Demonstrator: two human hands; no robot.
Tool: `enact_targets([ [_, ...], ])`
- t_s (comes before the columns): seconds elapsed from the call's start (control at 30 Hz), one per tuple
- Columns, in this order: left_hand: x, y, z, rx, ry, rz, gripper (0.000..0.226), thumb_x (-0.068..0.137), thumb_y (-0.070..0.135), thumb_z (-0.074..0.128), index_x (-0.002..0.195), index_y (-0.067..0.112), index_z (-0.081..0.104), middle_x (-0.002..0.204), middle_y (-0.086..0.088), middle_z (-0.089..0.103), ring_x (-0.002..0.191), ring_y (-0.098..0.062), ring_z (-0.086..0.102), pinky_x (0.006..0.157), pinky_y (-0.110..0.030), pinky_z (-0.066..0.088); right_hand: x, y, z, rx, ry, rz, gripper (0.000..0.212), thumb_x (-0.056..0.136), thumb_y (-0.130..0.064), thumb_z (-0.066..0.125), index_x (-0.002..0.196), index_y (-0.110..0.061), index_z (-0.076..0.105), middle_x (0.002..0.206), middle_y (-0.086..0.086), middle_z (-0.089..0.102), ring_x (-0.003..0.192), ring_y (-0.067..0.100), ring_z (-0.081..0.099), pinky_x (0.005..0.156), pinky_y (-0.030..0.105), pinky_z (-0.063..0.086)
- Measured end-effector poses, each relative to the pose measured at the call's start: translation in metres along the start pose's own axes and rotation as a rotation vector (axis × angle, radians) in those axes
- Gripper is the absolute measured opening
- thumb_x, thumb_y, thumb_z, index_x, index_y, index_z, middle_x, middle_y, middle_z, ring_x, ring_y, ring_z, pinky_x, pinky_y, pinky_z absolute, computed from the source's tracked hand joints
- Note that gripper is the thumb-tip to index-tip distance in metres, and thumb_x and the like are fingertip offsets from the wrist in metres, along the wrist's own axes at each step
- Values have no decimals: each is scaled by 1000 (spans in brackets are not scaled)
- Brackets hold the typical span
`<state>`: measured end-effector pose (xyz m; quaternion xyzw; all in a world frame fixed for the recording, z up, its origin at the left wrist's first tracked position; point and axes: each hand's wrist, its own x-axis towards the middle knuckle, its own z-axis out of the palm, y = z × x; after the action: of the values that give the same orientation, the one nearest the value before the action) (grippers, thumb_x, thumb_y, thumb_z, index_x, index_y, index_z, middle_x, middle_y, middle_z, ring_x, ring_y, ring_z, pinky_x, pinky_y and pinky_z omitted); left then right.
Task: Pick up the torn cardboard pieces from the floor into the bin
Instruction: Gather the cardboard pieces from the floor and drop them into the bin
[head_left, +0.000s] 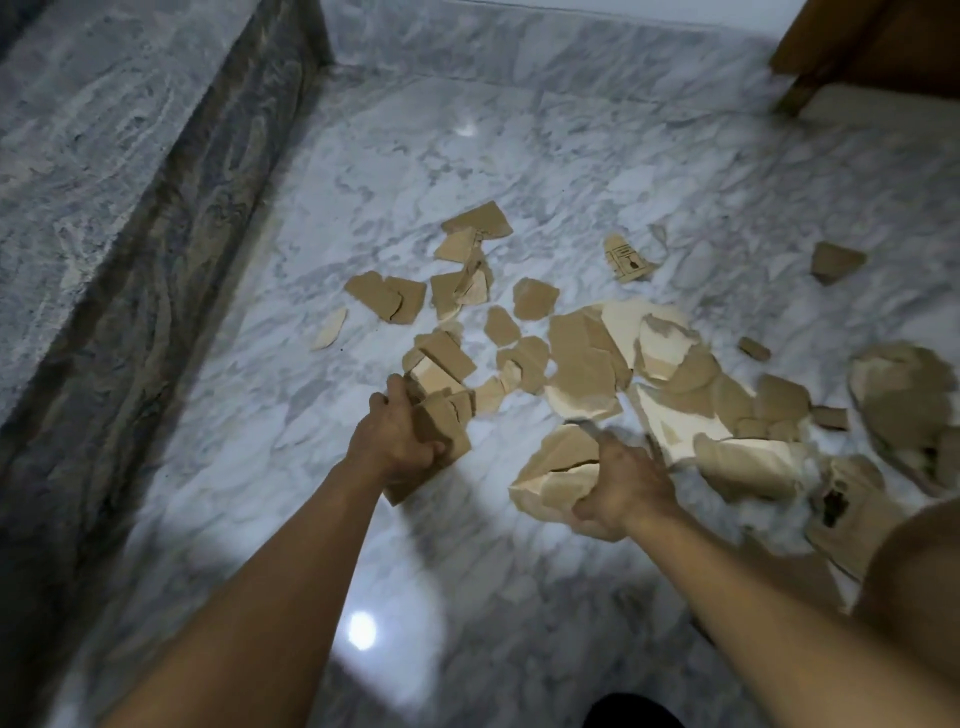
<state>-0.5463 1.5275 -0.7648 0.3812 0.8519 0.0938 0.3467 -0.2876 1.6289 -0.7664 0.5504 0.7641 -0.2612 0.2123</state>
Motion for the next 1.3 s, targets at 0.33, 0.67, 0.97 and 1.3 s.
enact_targets([
  [0.33,-18,-12,-10,-227,-117,33,104,75,21,83,143,27,6,124,-1,53,104,-25,56,88,-34,45,5,-2,-13,-82,-37,-106,115,61,-37,93,155,-36,26,140,-2,57,128,23,56,92,32,47],
  [0.67,-26,-37,-60,-138,-193,-58,41,78,36,81,112,20,65,111,-3,70,102,-24,64,93,-40,51,0,-15,-22,-99,-135,-240,104,65,-36,90,151,-30,32,134,-1,61,122,24,59,89,32,51],
  [0.97,-28,-36,-59,221,-270,83,55,78,43,79,125,24,57,128,5,44,115,-17,49,95,-29,41,62,-85,-75,-138,-45,-526,50,67,-17,86,93,-22,43,103,1,45,96,27,50,77,37,48],
  [1.3,-3,-8,-19,470,-165,307,84,74,49,76,143,20,39,147,-4,34,120,-26,44,99,-39,46,88,-97,-64,-327,-3,-553,67,68,-35,89,124,-18,56,115,4,58,102,26,56,82,39,52],
])
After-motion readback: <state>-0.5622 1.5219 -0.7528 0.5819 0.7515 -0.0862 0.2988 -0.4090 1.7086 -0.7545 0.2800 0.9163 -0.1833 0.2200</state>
